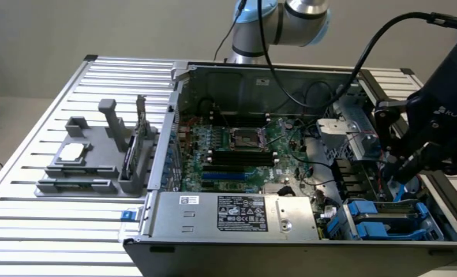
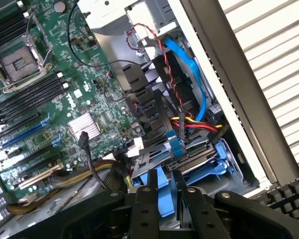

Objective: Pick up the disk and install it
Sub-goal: 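Insert the first disk wire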

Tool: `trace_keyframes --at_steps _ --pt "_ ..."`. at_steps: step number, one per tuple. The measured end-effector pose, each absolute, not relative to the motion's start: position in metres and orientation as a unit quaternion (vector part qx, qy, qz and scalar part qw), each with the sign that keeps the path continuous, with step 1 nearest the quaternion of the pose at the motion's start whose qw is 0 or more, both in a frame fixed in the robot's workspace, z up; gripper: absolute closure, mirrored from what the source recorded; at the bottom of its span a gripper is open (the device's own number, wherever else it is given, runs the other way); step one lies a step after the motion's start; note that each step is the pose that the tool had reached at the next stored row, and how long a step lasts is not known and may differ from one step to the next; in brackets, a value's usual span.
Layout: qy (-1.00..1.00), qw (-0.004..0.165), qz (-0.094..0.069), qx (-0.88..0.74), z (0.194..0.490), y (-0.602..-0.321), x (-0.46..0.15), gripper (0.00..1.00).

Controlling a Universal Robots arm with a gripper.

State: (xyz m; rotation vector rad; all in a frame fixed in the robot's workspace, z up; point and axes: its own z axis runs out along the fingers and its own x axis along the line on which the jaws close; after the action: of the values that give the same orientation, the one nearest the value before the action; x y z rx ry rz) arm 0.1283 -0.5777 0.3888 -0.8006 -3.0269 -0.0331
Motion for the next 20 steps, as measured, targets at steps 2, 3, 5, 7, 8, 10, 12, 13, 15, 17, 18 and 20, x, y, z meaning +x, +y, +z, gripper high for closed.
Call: trace_keyframes --at_steps 2,3,5,7,8,10,12,13,15,17,18,20 --pt "-0.964 0.004 -0.011 -0.266 0.389 -0.578 0.128 0.75" --pt "-0.962 0.004 -0.011 -0.271 0.389 -0.577 0.128 0.75" --pt "-0.96 0.003 -0.011 -0.281 0.389 -0.577 0.129 0.75" --pt "-0.957 0.002 -0.01 -0.289 0.389 -0.577 0.129 0.75" --pt "-0.956 0.002 -0.01 -0.292 0.389 -0.577 0.129 0.75" --pt "-0.955 0.001 -0.009 -0.298 0.389 -0.577 0.13 0.75" --pt "-0.953 0.0 -0.007 -0.303 0.389 -0.576 0.131 0.75" --pt "-0.952 -0.001 -0.006 -0.305 0.389 -0.576 0.132 0.75" --pt "-0.951 -0.002 -0.004 -0.308 0.389 -0.576 0.134 0.75" --pt "-0.95 -0.003 -0.001 -0.311 0.389 -0.576 0.136 0.75" --pt "-0.95 -0.003 0.001 -0.312 0.389 -0.576 0.138 0.75" --pt "-0.949 -0.004 0.002 -0.314 0.389 -0.576 0.141 0.75"
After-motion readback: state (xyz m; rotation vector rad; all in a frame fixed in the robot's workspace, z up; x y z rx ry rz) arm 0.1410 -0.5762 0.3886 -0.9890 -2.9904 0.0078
